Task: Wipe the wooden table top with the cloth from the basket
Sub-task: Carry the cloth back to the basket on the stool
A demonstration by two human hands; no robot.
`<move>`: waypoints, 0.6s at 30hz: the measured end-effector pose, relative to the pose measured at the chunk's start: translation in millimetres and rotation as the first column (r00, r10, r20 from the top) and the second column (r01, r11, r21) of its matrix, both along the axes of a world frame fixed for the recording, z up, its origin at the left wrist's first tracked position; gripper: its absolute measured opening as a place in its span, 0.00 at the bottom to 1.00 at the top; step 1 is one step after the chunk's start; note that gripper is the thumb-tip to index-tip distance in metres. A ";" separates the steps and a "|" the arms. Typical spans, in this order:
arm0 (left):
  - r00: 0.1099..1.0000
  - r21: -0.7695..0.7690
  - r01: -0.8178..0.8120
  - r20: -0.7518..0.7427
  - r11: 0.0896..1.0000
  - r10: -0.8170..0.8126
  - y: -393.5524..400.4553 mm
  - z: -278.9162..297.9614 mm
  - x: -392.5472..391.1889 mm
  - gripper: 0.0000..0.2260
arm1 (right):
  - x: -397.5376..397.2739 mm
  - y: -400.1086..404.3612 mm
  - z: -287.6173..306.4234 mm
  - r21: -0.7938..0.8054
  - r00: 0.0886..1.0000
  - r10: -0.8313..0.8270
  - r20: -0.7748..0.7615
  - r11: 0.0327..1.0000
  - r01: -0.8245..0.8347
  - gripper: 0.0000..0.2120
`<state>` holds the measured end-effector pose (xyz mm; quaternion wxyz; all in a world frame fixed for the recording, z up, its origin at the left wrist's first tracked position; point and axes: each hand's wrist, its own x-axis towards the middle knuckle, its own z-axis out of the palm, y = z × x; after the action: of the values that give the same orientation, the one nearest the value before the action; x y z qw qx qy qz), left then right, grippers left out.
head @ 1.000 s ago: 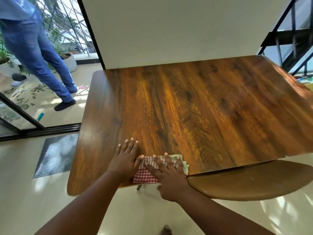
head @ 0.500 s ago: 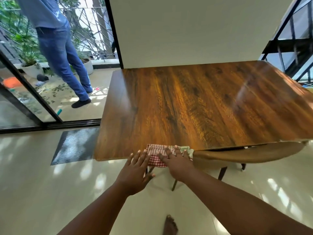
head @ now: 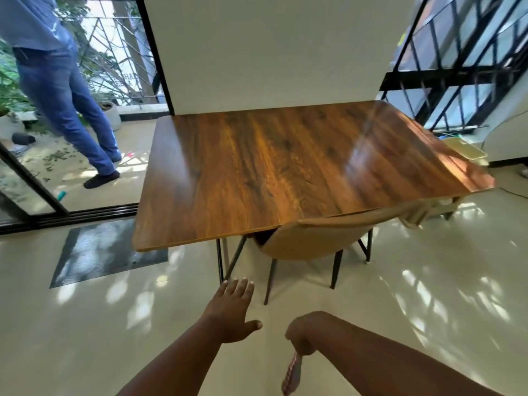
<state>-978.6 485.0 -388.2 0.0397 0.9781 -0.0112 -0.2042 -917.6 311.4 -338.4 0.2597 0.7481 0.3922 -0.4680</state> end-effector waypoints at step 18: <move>0.914 0.017 0.379 -0.164 0.925 -0.371 -262.3 8.9 78.6 0.46 | 35.0 -277.8 -15.1 0.328 0.900 -0.435 0.033 0.855 0.402 0.15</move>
<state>-900.0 222.7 -379.3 -0.0231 0.9392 -0.1903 -0.2847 -882.7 33.5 -353.4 0.0501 0.8707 0.2748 -0.4048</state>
